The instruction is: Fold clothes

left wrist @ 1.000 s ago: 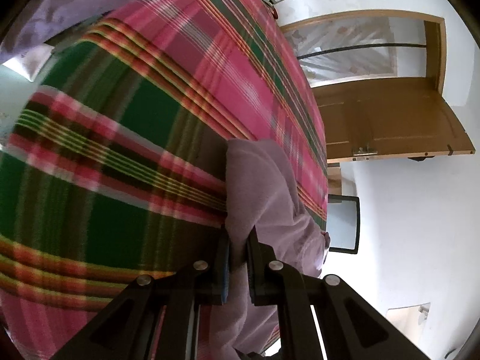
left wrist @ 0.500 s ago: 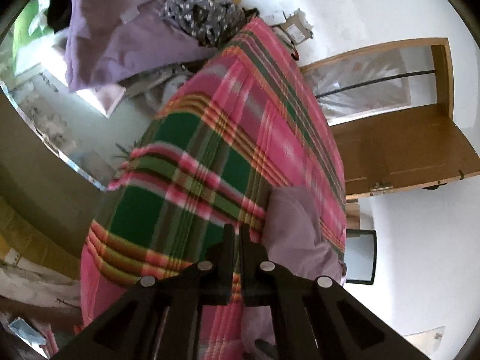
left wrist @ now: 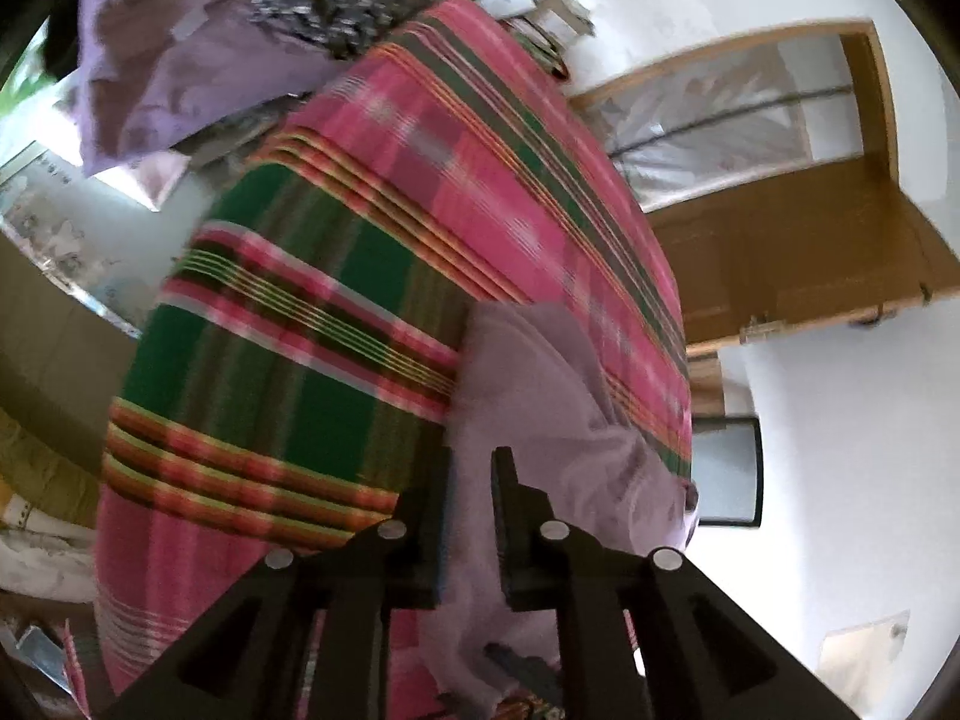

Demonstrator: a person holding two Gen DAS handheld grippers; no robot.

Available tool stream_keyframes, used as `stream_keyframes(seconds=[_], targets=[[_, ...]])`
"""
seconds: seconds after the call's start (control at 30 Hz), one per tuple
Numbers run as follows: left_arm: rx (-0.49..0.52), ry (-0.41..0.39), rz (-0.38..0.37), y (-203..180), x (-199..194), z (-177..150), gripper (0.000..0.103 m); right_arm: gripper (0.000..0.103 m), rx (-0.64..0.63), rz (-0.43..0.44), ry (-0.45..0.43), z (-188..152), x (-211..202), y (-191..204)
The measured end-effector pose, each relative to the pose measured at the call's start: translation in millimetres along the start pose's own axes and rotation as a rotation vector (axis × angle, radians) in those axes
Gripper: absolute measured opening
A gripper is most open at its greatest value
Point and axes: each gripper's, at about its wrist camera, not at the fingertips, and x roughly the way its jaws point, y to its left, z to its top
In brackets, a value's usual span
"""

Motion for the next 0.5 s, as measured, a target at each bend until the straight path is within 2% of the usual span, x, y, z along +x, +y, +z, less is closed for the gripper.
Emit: stream_keyframes(seconds=[0.13, 0.3, 0.5], targets=[[0.044, 0.021, 0.002, -17, 11, -9, 0.014, 0.029, 0.044, -0.017, -0.052, -2, -22, -16], [0.093, 0.049, 0.015, -37, 25, -23, 0.019, 0.030, 0.121, -0.112, -0.088, -13, -46, -47], [0.178, 0.019, 0.036, -65, 26, -44, 0.019, 0.030, 0.248, -0.223, -0.080, -36, -66, -92]])
